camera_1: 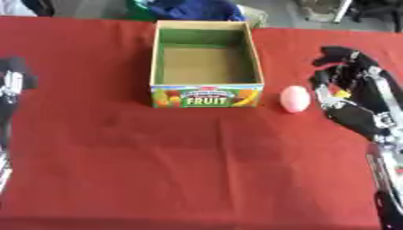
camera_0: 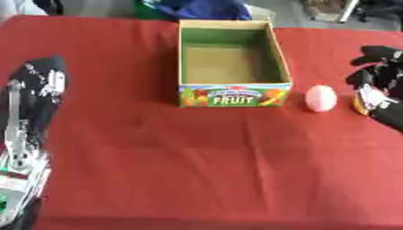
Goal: Pick up objects on the table and place them in the box.
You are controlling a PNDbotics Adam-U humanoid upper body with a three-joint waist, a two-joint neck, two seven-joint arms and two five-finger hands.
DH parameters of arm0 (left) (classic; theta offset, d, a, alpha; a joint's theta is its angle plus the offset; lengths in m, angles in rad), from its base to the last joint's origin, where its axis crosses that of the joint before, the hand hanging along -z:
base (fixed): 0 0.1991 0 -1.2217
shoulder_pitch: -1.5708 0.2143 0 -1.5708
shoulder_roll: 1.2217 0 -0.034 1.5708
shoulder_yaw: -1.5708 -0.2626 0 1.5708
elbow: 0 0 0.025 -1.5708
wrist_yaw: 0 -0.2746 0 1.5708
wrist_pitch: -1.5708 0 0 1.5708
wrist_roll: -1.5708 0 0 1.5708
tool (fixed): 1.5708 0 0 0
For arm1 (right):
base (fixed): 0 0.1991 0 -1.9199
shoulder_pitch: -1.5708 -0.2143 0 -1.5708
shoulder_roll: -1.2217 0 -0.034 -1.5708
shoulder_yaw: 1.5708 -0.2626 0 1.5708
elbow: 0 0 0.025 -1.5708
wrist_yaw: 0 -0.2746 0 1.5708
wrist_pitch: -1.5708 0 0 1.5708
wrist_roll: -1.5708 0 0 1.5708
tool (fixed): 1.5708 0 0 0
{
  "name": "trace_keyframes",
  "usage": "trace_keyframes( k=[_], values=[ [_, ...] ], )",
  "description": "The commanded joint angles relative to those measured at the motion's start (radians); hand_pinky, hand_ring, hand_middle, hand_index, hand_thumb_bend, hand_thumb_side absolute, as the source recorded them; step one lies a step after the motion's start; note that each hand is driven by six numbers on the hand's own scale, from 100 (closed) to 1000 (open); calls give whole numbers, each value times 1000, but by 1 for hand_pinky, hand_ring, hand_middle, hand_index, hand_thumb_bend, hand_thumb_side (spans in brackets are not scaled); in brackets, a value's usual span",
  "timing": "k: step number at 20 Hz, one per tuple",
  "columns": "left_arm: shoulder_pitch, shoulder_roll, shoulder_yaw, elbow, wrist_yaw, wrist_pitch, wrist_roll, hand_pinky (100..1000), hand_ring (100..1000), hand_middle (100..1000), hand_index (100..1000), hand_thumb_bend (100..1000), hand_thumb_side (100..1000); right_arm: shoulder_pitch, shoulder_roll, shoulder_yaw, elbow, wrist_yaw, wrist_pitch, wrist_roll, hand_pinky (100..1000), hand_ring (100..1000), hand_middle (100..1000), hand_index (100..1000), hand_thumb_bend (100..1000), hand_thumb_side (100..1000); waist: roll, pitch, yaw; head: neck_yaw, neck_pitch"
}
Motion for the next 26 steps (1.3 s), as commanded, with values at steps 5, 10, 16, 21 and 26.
trace_keyframes(
  k=[5,10,16,21,26],
  values=[
    [-6,11,2,-21,4,-2,-2,621,583,547,671,278,533,-11,-30,-12,-15,38,-9,23,739,639,692,815,100,100,2,-12,1,2,-3],
    [-5,13,1,-20,4,-1,-3,621,583,547,671,278,533,-16,-70,-15,-8,77,-32,59,840,745,756,834,100,100,0,-13,2,-1,-2],
    [-1,17,0,-18,3,-1,-5,621,583,547,671,277,533,-35,-166,-26,21,124,-71,82,895,807,799,853,100,100,-7,-18,1,-1,1],
    [2,20,-2,-16,1,-1,-7,621,584,547,671,278,533,-52,-232,-29,81,164,-95,71,912,828,812,864,100,100,-12,-26,1,-1,4],
    [6,25,-1,-15,0,-1,-6,621,584,547,671,278,533,-62,-290,-29,171,209,-117,42,921,836,818,870,100,100,-19,-31,1,-3,8]
  ],
)
